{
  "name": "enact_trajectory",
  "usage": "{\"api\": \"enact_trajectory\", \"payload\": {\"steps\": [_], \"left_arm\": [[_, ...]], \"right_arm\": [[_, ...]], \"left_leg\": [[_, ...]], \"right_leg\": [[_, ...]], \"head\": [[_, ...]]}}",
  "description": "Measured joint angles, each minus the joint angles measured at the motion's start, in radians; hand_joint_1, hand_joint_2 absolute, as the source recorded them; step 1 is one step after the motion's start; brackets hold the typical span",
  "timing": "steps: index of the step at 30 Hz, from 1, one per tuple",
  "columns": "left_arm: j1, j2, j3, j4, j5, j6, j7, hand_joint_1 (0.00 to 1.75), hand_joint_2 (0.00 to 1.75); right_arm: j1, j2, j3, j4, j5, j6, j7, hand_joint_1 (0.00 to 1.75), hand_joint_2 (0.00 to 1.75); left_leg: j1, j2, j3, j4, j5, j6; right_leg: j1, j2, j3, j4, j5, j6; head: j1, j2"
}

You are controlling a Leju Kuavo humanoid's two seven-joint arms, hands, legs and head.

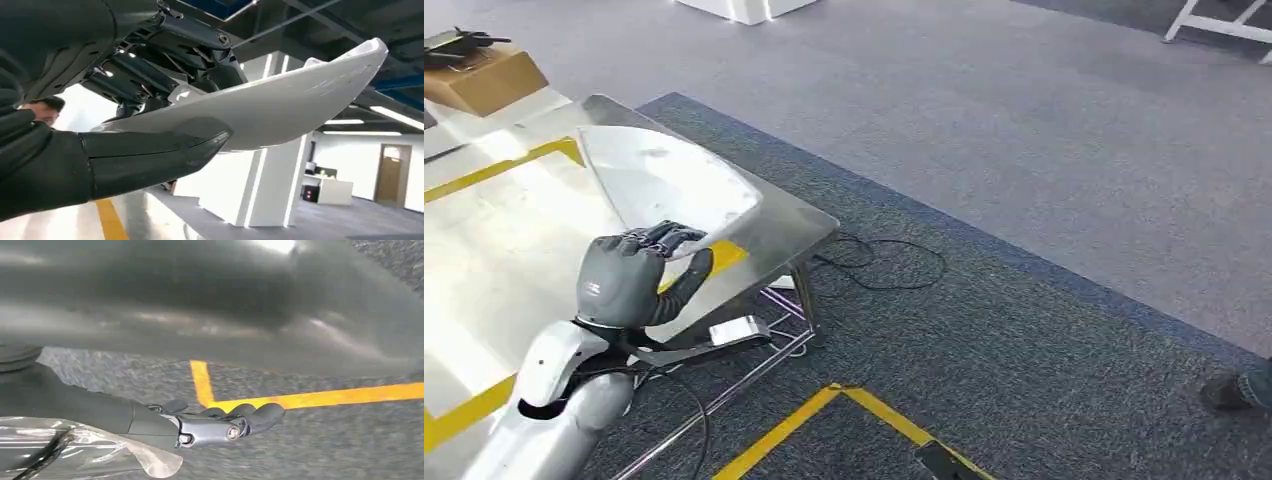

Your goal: Take the parts from the cabinet and place them on the table.

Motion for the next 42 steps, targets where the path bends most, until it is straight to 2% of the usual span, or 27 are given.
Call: {"api": "enact_trajectory", "payload": {"steps": [4, 5, 6, 7, 9, 10, 11, 12, 14, 15, 16, 19, 20, 21, 23, 25, 26, 27, 29, 30, 31, 35, 37, 38, 40, 41, 42], "left_arm": [[0.004, -0.005, 0.004, -0.005, -0.007, -0.011, 0.000, 1.75, 1.75], [0.006, -0.009, 0.006, -0.010, -0.014, -0.015, 0.000, 1.75, 1.75], [0.003, -0.013, 0.008, -0.013, -0.017, -0.017, 0.000, 1.75, 1.75], [0.001, -0.019, 0.008, -0.015, -0.022, -0.017, 0.001, 1.75, 1.75], [0.004, -0.026, 0.009, -0.016, -0.024, -0.023, 0.002, 1.75, 1.75], [0.007, -0.026, 0.009, -0.016, -0.024, -0.024, 0.002, 1.75, 1.75], [0.008, -0.026, 0.009, -0.016, -0.025, -0.024, 0.002, 1.75, 1.75], [0.008, -0.026, 0.009, -0.016, -0.025, -0.026, 0.002, 1.75, 1.75], [0.008, -0.027, 0.011, -0.018, -0.025, -0.028, 0.002, 1.75, 1.75], [0.008, -0.029, 0.012, -0.018, -0.027, -0.031, 0.003, 1.75, 1.75], [0.006, -0.031, 0.014, -0.019, -0.029, -0.031, 0.005, 1.75, 1.75], [0.011, -0.037, 0.016, -0.026, -0.036, -0.035, 0.006, 1.75, 1.75], [0.012, -0.037, 0.018, -0.029, -0.039, -0.035, 0.006, 1.75, 1.75], [0.013, -0.037, 0.022, -0.035, -0.040, -0.035, 0.006, 1.75, 1.75], [0.010, -0.040, 0.023, -0.037, -0.043, -0.036, 0.006, 1.75, 1.75], [0.015, -0.042, 0.023, -0.037, -0.044, -0.039, 0.006, 1.75, 1.75], [0.018, -0.042, 0.024, -0.037, -0.044, -0.040, 0.006, 1.75, 1.75], [0.019, -0.042, 0.025, -0.037, -0.044, -0.041, 0.006, 1.75, 1.75], [0.019, -0.043, 0.025, -0.037, -0.044, -0.041, 0.006, 1.75, 1.75], [0.019, -0.044, 0.025, -0.039, -0.044, -0.042, 0.006, 1.75, 1.75], [0.015, -0.046, 0.026, -0.040, -0.045, -0.042, 0.006, 1.75, 1.75], [0.016, -0.050, 0.034, -0.041, -0.045, -0.047, 0.006, 1.75, 1.75], [0.013, -0.055, 0.036, -0.043, -0.045, -0.047, 0.006, 1.75, 1.75], [0.012, -0.059, 0.036, -0.044, -0.045, -0.047, 0.006, 1.75, 1.75], [0.016, -0.060, 0.036, -0.044, -0.045, -0.048, 0.006, 1.75, 1.75], [0.019, -0.060, 0.036, -0.044, -0.045, -0.048, 0.006, 1.75, 1.75], [0.020, -0.060, 0.036, -0.044, -0.045, -0.048, 0.006, 1.75, 1.75]], "right_arm": [[0.000, 0.008, 0.037, 0.001, 0.000, 0.002, -0.001, 0.00, 0.00], [-0.002, 0.009, 0.049, 0.000, 0.000, 0.001, -0.005, 0.00, 0.00], [-0.001, 0.009, 0.063, 0.001, 0.000, 0.000, -0.008, 0.00, 0.00], [-0.002, 0.010, 0.072, 0.001, 0.000, 0.000, -0.008, 0.00, 0.00], [0.001, 0.011, 0.085, 0.001, 0.000, 0.000, -0.006, 0.00, 0.00], [0.004, 0.011, 0.089, 0.001, 0.000, 0.000, -0.006, 0.00, 0.00], [0.006, 0.011, 0.092, 0.001, 0.000, 0.000, -0.006, 0.00, 0.00], [0.007, 0.011, 0.095, 0.001, 0.000, 0.000, -0.006, 0.00, 0.00], [0.005, 0.011, 0.103, 0.001, 0.000, -0.001, -0.005, 0.00, 0.00], [0.005, 0.011, 0.108, 0.001, 0.000, -0.002, -0.005, 0.00, 0.00], [0.004, 0.013, 0.113, 0.001, 0.000, -0.003, -0.003, 0.00, 0.00], [0.005, 0.016, 0.131, 0.001, -0.001, -0.013, 0.007, 0.00, 0.00], [0.006, 0.023, 0.135, 0.002, 0.000, -0.017, 0.011, 0.00, 0.00], [0.006, 0.024, 0.140, 0.001, -0.001, -0.023, 0.013, 0.00, 0.00], [0.008, 0.027, 0.149, 0.001, -0.002, -0.024, 0.019, 0.00, 0.00], [0.016, 0.027, 0.149, 0.001, -0.005, -0.024, 0.023, 0.00, 0.00], [0.018, 0.027, 0.149, 0.001, -0.008, -0.024, 0.025, 0.00, 0.00], [0.018, 0.027, 0.150, 0.001, -0.009, -0.024, 0.027, 0.00, 0.00], [0.016, 0.028, 0.150, 0.001, -0.014, -0.023, 0.028, 0.00, 0.00], [0.016, 0.029, 0.150, 0.001, -0.016, -0.021, 0.029, 0.00, 0.00], [0.017, 0.029, 0.150, 0.001, -0.017, -0.021, 0.029, 0.00, 0.00], [0.013, 0.030, 0.150, 0.001, -0.018, -0.021, 0.031, 0.00, 0.00], [0.012, 0.030, 0.150, 0.001, -0.018, -0.022, 0.031, 0.00, 0.00], [0.014, 0.030, 0.150, 0.001, -0.018, -0.021, 0.031, 0.00, 0.00], [0.019, 0.030, 0.150, 0.001, -0.018, -0.021, 0.031, 0.00, 0.00], [0.020, 0.030, 0.150, 0.001, -0.019, -0.021, 0.031, 0.00, 0.00], [0.020, 0.030, 0.150, 0.001, -0.019, -0.022, 0.032, 0.00, 0.00]], "left_leg": [[-0.004, -0.031, -0.005, -0.020, 0.000, 0.015], [0.008, -0.042, 0.005, -0.032, 0.007, 0.022], [0.009, -0.048, 0.007, -0.034, 0.008, 0.026], [0.010, -0.055, 0.006, -0.033, 0.008, 0.031], [0.009, -0.075, 0.005, -0.033, 0.007, 0.035], [0.008, -0.085, 0.006, -0.033, 0.007, 0.036], [0.008, -0.097, 0.007, -0.032, 0.007, 0.036], [0.008, -0.108, 0.008, -0.032, 0.006, 0.035], [0.011, -0.133, 0.010, -0.026, 0.002, 0.029], [0.011, -0.141, 0.007, -0.021, -0.002, 0.023], [0.006, -0.149, 0.000, -0.009, -0.006, 0.017], [0.016, -0.175, -0.010, -0.016, 0.003, 0.000], [0.012, -0.183, -0.012, -0.012, -0.001, -0.005], [0.008, -0.138, -0.019, 0.007, -0.017, -0.012], [0.012, -0.087, -0.079, 0.136, -0.086, -0.023], [0.016, -0.075, -0.152, 0.280, -0.136, -0.029], [0.018, -0.074, -0.161, 0.293, -0.127, -0.029], [0.019, -0.073, -0.145, 0.259, -0.095, -0.028], [0.016, -0.052, -0.061, 0.092, -0.004, -0.019], [0.008, 0.001, -0.020, 0.012, 0.023, -0.009], [-0.009, 0.040, -0.009, -0.010, 0.002, -0.005], [-0.004, -0.013, -0.010, -0.027, 0.010, 0.017], [0.006, -0.036, -0.008, -0.032, 0.016, 0.026], [0.008, -0.049, -0.008, -0.032, 0.016, 0.029], [0.008, -0.076, -0.009, -0.032, 0.015, 0.031], [0.008, -0.091, -0.008, -0.032, 0.014, 0.031], [0.008, -0.106, -0.007, -0.031, 0.014, 0.031]], "right_leg": [[0.004, -0.041, 0.006, -0.004, -0.005, 0.019], [0.001, -0.037, -0.004, 0.000, -0.016, 0.026], [0.000, 0.009, -0.010, 0.028, -0.035, 0.030], [0.000, 0.037, -0.037, 0.086, -0.065, 0.031], [0.000, 0.058, -0.130, 0.265, -0.136, 0.036], [0.000, 0.060, -0.164, 0.321, -0.146, 0.038], [0.000, 0.060, -0.175, 0.324, -0.128, 0.038], [0.000, 0.061, -0.162, 0.283, -0.089, 0.038], [-0.004, 0.082, -0.084, 0.099, 0.017, 0.036], [-0.009, 0.123, -0.055, 0.030, 0.031, 0.035], [-0.014, 0.143, -0.029, 0.005, 0.014, 0.032], [-0.004, 0.116, -0.034, 0.015, 0.013, 0.017], [-0.014, 0.102, -0.030, 0.006, 0.016, 0.009], [-0.014, 0.090, -0.026, 0.004, 0.016, 0.001], [-0.011, 0.065, -0.021, 0.004, 0.011, -0.008], [-0.008, 0.036, -0.020, 0.005, 0.007, -0.011], [-0.007, 0.022, -0.019, 0.005, 0.006, -0.012], [-0.006, 0.010, -0.017, 0.005, 0.004, -0.011], [-0.005, -0.012, -0.006, 0.005, -0.003, -0.008], [-0.003, -0.020, 0.000, 0.004, -0.006, -0.006], [0.004, -0.032, 0.000, 0.005, -0.011, 0.000], [0.006, -0.079, 0.013, -0.002, -0.019, 0.020], [-0.002, 0.028, -0.018, 0.056, -0.061, 0.026], [-0.003, 0.050, -0.056, 0.136, -0.100, 0.028], [-0.002, 0.060, -0.137, 0.291, -0.155, 0.033], [-0.002, 0.060, -0.159, 0.321, -0.151, 0.034], [-0.002, 0.061, -0.156, 0.297, -0.121, 0.033]], "head": [[0.001, 0.000], [0.001, 0.000], [0.003, 0.000], [0.006, 0.000], [0.010, 0.000], [0.011, 0.000], [0.010, 0.000], [0.011, 0.000], [0.011, 0.000], [0.011, 0.000], [0.009, 0.000], [0.010, 0.000], [0.010, 0.000], [0.006, 0.000], [-0.007, 0.000], [-0.007, 0.000], [-0.007, 0.000], [-0.007, 0.000], [-0.008, 0.000], [-0.007, 0.000], [-0.008, 0.000], [-0.009, 0.000], [-0.006, 0.000], [0.001, 0.000], [0.002, 0.000], [0.001, 0.000], [0.001, 0.000]]}}
